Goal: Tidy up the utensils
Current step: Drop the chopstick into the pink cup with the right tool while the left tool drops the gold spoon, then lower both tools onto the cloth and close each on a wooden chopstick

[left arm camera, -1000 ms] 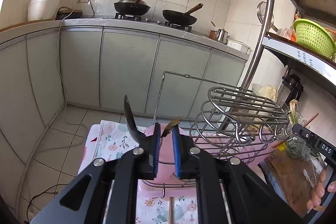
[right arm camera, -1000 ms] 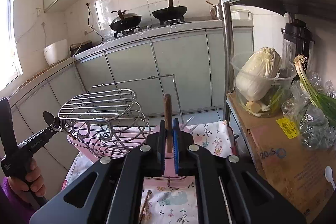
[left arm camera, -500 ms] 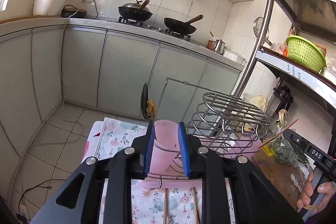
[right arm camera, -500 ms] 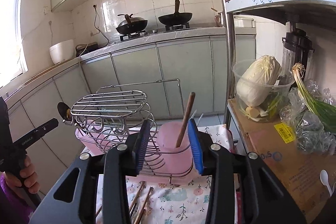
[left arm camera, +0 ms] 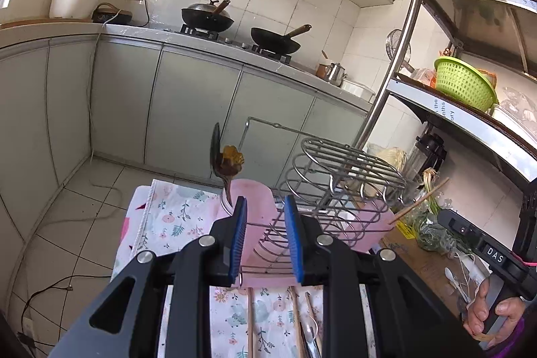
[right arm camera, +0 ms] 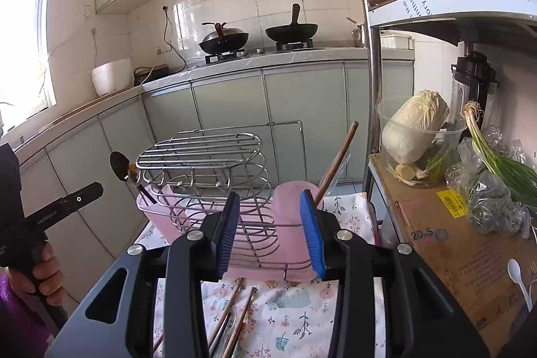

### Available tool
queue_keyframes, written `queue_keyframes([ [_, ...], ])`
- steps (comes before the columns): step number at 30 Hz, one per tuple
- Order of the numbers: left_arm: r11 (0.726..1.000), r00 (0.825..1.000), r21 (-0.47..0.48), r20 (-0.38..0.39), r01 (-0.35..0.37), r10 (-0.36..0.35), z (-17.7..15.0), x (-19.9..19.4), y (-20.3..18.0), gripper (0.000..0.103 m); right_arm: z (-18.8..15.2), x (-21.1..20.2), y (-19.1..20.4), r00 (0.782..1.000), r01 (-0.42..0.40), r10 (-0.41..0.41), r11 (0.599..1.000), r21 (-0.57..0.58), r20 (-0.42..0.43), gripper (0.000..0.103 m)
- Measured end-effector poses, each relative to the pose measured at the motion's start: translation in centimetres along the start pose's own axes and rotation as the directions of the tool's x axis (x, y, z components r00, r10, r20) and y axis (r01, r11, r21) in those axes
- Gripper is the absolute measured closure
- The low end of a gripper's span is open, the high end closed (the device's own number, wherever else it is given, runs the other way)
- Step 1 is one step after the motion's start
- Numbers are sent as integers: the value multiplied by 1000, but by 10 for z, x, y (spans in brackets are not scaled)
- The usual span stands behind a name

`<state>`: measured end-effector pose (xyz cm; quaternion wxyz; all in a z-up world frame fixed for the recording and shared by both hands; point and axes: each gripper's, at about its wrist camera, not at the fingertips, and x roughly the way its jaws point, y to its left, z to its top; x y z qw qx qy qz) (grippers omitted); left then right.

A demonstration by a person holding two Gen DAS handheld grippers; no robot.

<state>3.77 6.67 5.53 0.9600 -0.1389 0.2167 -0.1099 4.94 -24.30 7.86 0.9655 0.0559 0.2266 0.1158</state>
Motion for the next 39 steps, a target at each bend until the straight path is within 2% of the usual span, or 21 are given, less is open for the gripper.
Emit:
queue_keyframes([
  [6, 999, 999, 33, -48, 26, -24, -21, -5, -11, 81, -19, -15, 7, 998, -43, 44, 999, 10, -34, 65],
  [12, 999, 985, 26, -173, 34, -29, -48, 11, -9, 81, -49, 5, 2, 976, -112, 128, 989, 98, -178, 65],
  [17, 999, 956, 46, -292, 0, 14, -70, 36, -4, 81, -80, 38, -8, 932, -125, 183, 973, 195, -312, 65],
  [22, 998, 917, 48, -396, -36, 52, -90, 60, 6, 81, -108, 64, -18, 897, -108, 214, 954, 279, -386, 65],
  [25, 999, 894, 30, -444, -40, 49, -98, 74, 12, 81, -118, 81, -23, 877, -97, 228, 946, 310, -422, 66],
  [28, 999, 871, 4, -490, -42, 38, -104, 88, 17, 81, -122, 99, -24, 851, -101, 258, 935, 339, -458, 76],
  [32, 999, 868, 1, -496, -37, 33, -107, 96, 19, 81, -128, 128, -18, 810, -105, 296, 922, 372, -506, 81],
  [39, 999, 857, -13, -515, -37, 25, -112, 106, 26, 81, -138, 167, -4, 785, -39, 238, 940, 338, -572, 82],
])
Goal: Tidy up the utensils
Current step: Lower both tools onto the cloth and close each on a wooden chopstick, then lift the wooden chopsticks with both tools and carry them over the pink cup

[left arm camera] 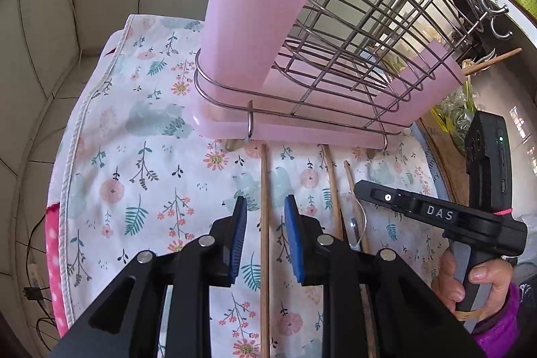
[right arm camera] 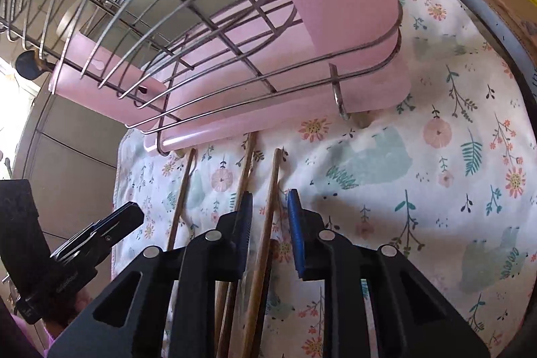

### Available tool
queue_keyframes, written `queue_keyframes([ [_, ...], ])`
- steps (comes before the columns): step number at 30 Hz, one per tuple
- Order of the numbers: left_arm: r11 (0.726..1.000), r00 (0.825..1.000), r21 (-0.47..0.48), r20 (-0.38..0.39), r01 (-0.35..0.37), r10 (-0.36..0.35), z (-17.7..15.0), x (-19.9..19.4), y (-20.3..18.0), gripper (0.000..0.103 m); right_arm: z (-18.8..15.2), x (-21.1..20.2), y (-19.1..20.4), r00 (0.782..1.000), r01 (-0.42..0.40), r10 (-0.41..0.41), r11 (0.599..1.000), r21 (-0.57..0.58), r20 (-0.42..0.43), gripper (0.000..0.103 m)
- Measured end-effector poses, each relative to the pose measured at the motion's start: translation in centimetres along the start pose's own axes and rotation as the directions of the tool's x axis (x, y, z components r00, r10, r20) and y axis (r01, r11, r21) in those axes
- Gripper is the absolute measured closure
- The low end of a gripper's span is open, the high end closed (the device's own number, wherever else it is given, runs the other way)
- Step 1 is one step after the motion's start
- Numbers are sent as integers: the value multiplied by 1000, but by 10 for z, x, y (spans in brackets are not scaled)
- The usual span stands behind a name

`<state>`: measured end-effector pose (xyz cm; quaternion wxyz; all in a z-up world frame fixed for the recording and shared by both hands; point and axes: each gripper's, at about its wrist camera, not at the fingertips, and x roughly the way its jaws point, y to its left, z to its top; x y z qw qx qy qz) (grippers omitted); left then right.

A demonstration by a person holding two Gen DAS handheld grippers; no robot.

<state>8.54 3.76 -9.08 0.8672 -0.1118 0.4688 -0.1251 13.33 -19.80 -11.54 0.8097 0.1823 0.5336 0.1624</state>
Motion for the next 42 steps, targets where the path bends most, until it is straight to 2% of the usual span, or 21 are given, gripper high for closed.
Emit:
queue_keyframes([
  [1, 1000, 1000, -1, -3, -1, 1, 1, 2, 1, 81, 1, 5, 0, 1000, 7, -7, 1000, 4, -5, 92],
  [3, 1000, 1000, -1, -8, -3, 3, 2, 4, 2, 81, 0, 10, 0, 1000, 0, 0, 1000, 15, -10, 96],
  [6, 1000, 1000, 8, -16, -1, 1, 3, 5, 0, 81, 0, 9, 1, 1000, 11, -11, 1000, 9, 13, 97],
  [11, 999, 998, 45, -60, 12, -10, 9, 14, -10, 81, -6, -16, -15, 999, 18, -19, 1000, 20, 49, 97],
  [17, 994, 988, 99, -141, -46, 60, 17, 39, -23, 81, -13, -30, -36, 995, 77, -79, 997, 29, 68, 98],
  [24, 989, 969, 99, -212, -106, 125, 22, 64, -31, 84, -19, -29, -50, 996, 64, -67, 997, 41, 61, 98],
  [26, 986, 967, 106, -210, -126, 146, 22, 67, -33, 87, -18, -29, -50, 996, 59, -61, 998, 37, 60, 98],
  [28, 981, 964, 118, -201, -154, 176, 23, 69, -35, 97, -18, -29, -51, 997, 55, -57, 998, 30, 55, 98],
  [29, 981, 964, 119, -199, -156, 178, 23, 70, -35, 98, -17, -28, -51, 997, 58, -59, 998, 28, 56, 98],
  [36, 992, 982, 67, -155, -103, 112, 18, 42, -25, 98, -18, -31, -47, 996, 51, -53, 998, 31, 75, 98],
  [42, 997, 996, 48, -58, -57, 60, 12, 3, -20, 98, -19, -54, -47, 991, 40, -44, 999, 36, 124, 98],
])
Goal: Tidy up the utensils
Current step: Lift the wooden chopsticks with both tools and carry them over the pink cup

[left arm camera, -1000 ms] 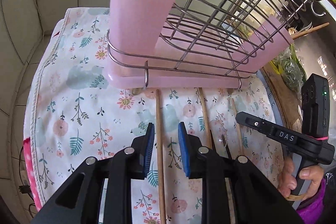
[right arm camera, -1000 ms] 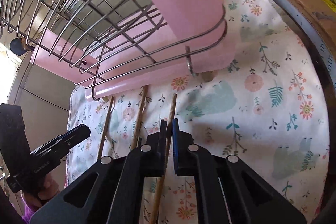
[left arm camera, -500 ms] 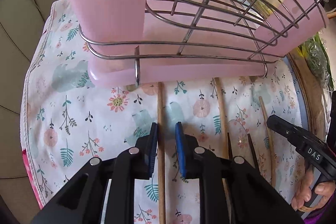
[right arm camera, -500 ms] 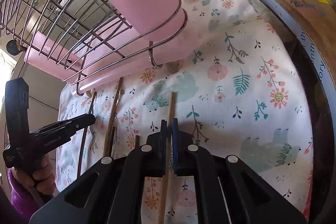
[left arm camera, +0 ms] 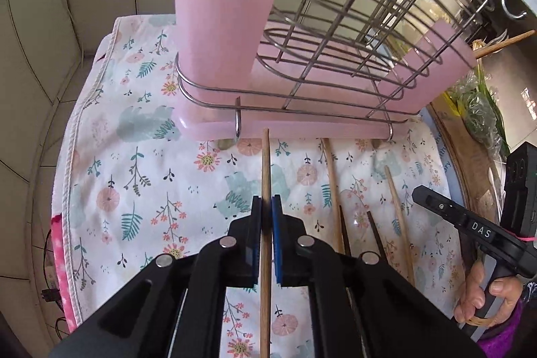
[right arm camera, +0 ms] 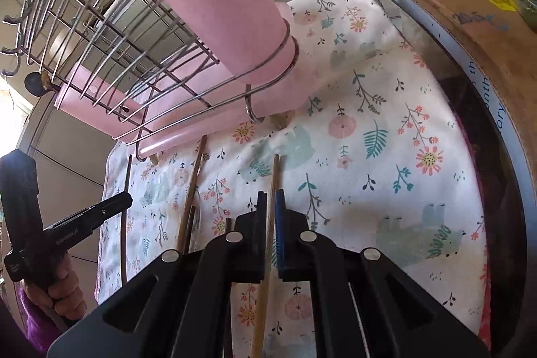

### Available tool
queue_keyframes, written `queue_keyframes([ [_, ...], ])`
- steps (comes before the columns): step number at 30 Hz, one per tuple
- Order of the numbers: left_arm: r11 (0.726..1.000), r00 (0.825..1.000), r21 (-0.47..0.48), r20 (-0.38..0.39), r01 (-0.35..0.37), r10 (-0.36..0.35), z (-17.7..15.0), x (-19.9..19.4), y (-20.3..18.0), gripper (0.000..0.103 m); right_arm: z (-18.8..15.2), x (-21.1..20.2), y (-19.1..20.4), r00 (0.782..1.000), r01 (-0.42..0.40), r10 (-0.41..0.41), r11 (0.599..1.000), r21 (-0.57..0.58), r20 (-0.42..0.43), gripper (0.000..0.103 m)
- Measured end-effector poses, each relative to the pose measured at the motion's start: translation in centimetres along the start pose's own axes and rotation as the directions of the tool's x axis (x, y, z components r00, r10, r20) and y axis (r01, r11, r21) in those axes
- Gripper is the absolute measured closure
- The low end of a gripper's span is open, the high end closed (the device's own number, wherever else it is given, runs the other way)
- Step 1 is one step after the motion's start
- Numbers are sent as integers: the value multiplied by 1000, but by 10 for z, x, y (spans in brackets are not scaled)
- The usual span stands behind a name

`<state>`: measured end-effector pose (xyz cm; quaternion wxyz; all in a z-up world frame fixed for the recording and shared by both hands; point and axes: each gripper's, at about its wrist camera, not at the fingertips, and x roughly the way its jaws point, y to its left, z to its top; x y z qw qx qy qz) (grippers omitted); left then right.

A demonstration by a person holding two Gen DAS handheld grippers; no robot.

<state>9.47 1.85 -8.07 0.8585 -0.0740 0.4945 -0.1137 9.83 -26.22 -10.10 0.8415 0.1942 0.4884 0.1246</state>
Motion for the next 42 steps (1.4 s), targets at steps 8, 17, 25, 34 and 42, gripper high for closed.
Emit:
queue_keyframes([
  [8, 1000, 997, 5, 65, 28, -28, -3, -35, 1, 98, 9, 15, 9, 994, 42, -45, 999, -30, -102, 97],
  [17, 998, 990, 11, 128, 56, -57, -11, -57, -3, 98, 11, 38, 22, 984, 126, -139, 985, -115, -109, 85],
  [25, 998, 974, -6, 216, 70, -67, -15, -89, 3, 98, 0, 10, 19, 995, 95, -96, 993, -72, -9, 97],
  [34, 997, 941, 5, 331, 77, -74, -23, -124, 5, 98, -9, -67, 47, 981, 19, 9, 990, -143, 194, 97],
  [42, 996, 928, 32, 363, 80, -87, -33, -138, -2, 98, -21, -130, 76, 931, 56, 32, 971, -231, 364, 97],
])
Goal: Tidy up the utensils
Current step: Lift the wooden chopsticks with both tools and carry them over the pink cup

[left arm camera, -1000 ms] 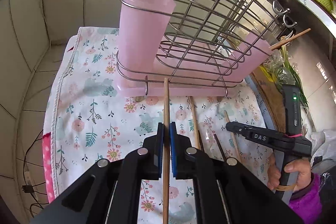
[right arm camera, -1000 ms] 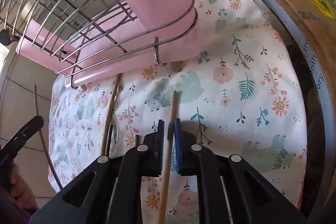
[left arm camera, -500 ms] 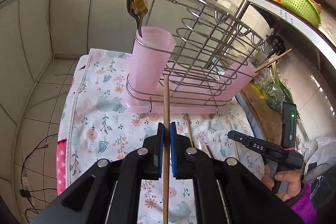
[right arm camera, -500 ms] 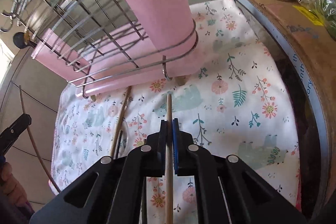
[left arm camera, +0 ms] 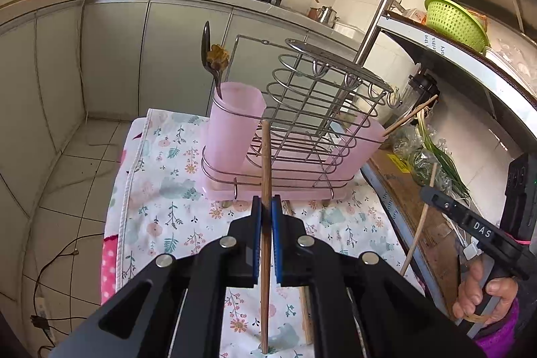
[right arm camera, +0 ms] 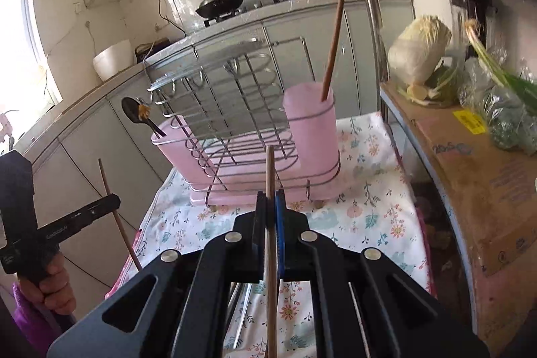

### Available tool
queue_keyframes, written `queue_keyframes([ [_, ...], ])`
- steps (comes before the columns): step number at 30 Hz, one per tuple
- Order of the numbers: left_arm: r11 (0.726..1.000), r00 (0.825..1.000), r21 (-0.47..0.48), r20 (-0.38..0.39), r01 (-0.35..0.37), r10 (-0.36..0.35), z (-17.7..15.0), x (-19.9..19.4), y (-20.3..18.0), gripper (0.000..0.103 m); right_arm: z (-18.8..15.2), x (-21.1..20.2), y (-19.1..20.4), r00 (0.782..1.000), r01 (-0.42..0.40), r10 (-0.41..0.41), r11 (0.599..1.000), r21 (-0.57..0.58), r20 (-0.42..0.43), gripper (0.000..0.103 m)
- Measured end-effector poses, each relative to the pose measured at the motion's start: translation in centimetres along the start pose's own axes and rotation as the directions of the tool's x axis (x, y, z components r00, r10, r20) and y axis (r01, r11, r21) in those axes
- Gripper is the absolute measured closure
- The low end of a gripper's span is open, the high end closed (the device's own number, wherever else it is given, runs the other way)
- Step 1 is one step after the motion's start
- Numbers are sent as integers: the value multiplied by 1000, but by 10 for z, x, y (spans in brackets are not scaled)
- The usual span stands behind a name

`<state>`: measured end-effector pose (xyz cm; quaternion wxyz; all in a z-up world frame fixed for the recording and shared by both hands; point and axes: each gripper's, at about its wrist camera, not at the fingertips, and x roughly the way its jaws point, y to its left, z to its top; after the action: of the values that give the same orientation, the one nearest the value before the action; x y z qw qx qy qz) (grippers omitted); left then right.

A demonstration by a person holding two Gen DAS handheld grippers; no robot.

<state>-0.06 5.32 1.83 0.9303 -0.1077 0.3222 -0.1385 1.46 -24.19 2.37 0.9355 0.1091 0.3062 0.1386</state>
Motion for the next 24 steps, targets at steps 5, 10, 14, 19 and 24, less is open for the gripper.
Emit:
queue_keyframes([
  [5, 1000, 1000, 18, 24, 5, -5, -8, -6, -4, 98, 5, -19, 6, 998, 22, -21, 999, -30, 51, 97],
  [10, 1000, 999, 26, 45, -2, 1, -17, -10, -7, 98, 1, -21, 5, 998, 30, -29, 999, -15, 56, 97],
  [14, 1000, 997, 12, 75, 5, -6, -15, -19, -6, 98, 3, -27, 9, 997, 25, -23, 999, -24, 73, 97],
  [19, 1000, 989, 8, 145, -4, 3, -1, -36, -7, 98, 13, -38, 17, 993, 23, -16, 998, -58, 118, 97],
  [24, 999, 972, 39, 235, -23, 14, 23, -58, -13, 98, 36, -58, 23, 983, 19, -3, 996, -87, 183, 97],
])
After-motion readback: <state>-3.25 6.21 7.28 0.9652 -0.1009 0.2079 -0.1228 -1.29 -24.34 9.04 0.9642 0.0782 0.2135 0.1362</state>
